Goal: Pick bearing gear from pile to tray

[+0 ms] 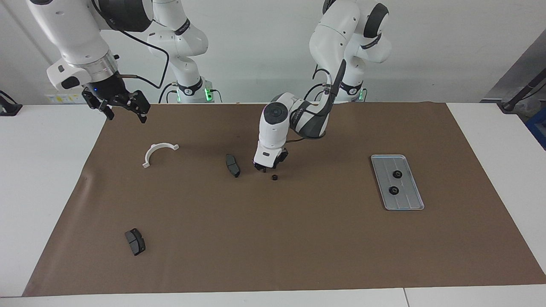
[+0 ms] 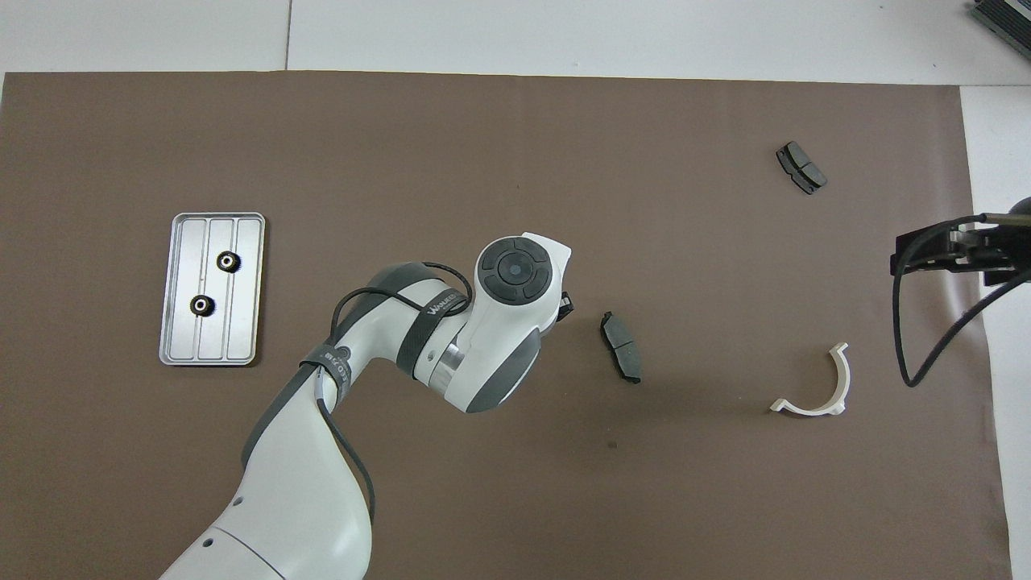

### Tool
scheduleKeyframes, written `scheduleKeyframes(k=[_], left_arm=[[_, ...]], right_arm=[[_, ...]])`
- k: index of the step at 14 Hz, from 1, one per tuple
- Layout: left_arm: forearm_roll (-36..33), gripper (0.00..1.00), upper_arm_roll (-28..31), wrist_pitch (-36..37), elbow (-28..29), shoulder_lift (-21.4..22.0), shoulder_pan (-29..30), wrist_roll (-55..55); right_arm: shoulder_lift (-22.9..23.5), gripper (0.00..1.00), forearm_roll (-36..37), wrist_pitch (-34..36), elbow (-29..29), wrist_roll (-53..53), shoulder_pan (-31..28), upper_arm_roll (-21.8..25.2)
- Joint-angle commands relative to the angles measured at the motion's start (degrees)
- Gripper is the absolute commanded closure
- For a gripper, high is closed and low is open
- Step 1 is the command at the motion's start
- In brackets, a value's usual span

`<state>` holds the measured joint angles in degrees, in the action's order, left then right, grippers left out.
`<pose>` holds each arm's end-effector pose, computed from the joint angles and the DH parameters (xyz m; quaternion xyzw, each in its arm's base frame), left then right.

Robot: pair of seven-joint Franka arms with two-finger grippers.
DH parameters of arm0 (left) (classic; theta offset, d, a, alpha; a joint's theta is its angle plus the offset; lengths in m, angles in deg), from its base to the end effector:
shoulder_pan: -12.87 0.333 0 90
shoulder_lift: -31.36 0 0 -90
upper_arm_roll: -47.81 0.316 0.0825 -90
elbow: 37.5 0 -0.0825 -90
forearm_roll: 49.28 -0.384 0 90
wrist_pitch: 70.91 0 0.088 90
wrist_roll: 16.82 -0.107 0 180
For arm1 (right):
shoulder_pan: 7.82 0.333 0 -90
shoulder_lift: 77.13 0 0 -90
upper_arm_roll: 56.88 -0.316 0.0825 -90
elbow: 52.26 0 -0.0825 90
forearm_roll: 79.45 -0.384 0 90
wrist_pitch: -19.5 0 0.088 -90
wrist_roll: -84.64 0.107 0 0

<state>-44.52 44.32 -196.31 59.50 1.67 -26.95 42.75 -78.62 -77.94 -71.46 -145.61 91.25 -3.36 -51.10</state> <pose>0.4891 -0.4595 0.2952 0.9843 0.1691 -0.0449 0.0217 0.5469 -0.0161 0.6126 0.9975 -0.0688 -0.0074 0.0122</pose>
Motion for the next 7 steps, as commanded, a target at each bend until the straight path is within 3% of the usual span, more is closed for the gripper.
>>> scheduleKeyframes(k=[1,7], left_arm=[[-0.80,0.55,1.29,-0.63,-0.67,-0.54,-0.70,1.16],[-0.80,0.57,1.91,-2.20,-0.67,-0.80,-0.17,2.21]], right_arm=[[-1.23,0.00,-0.98,0.00,-1.22,-0.28,0.02,0.11],[-1.23,0.00,-0.98,0.00,-1.22,-0.28,0.02,0.11]])
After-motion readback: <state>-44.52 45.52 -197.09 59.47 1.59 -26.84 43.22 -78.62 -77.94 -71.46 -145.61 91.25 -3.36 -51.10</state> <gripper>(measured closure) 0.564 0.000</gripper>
